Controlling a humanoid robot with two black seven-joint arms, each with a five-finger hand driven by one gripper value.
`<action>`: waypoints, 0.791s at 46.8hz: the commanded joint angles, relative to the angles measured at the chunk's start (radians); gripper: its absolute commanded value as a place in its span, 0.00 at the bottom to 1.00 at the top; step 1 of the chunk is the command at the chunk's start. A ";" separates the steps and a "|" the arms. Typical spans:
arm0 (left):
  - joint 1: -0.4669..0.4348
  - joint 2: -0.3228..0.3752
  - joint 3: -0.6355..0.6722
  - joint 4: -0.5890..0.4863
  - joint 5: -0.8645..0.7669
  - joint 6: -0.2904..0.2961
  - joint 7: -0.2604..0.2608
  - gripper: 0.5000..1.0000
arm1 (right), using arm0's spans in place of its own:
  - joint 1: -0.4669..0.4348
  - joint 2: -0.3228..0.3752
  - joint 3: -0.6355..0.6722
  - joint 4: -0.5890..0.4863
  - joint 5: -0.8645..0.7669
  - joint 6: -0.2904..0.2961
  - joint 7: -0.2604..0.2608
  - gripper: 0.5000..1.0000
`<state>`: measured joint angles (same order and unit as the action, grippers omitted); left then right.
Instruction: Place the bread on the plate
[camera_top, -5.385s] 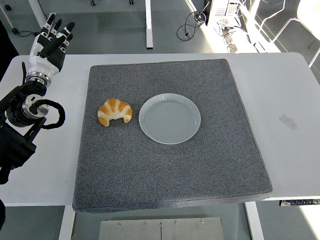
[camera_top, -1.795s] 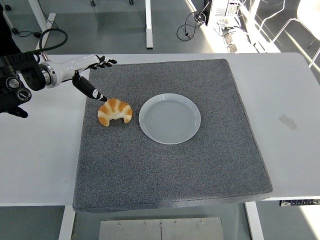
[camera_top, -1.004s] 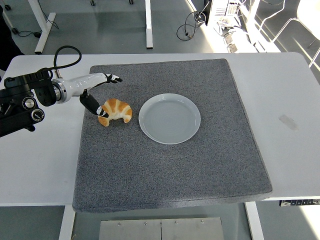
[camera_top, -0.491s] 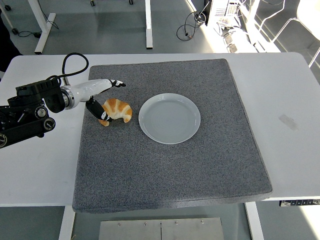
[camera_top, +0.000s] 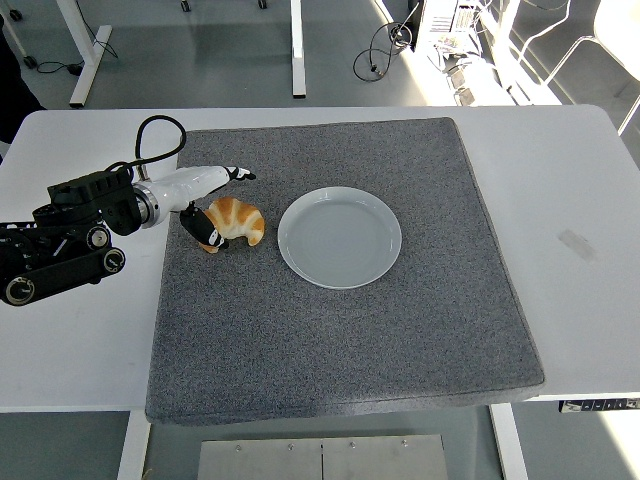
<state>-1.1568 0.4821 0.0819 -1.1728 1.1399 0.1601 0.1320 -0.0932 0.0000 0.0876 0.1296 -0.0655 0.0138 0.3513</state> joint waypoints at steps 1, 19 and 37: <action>0.000 -0.005 0.001 0.005 0.007 0.001 0.001 0.81 | 0.000 0.000 0.000 -0.001 0.001 0.000 0.000 1.00; 0.009 -0.013 0.015 0.018 0.009 0.001 -0.003 0.56 | 0.001 0.000 0.000 -0.001 0.000 0.000 0.000 1.00; 0.012 -0.016 0.021 0.042 0.006 0.001 -0.009 0.31 | 0.000 0.000 0.001 -0.001 0.000 0.000 0.000 1.00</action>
<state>-1.1444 0.4662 0.1039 -1.1320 1.1489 0.1614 0.1241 -0.0935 0.0000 0.0881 0.1296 -0.0656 0.0138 0.3513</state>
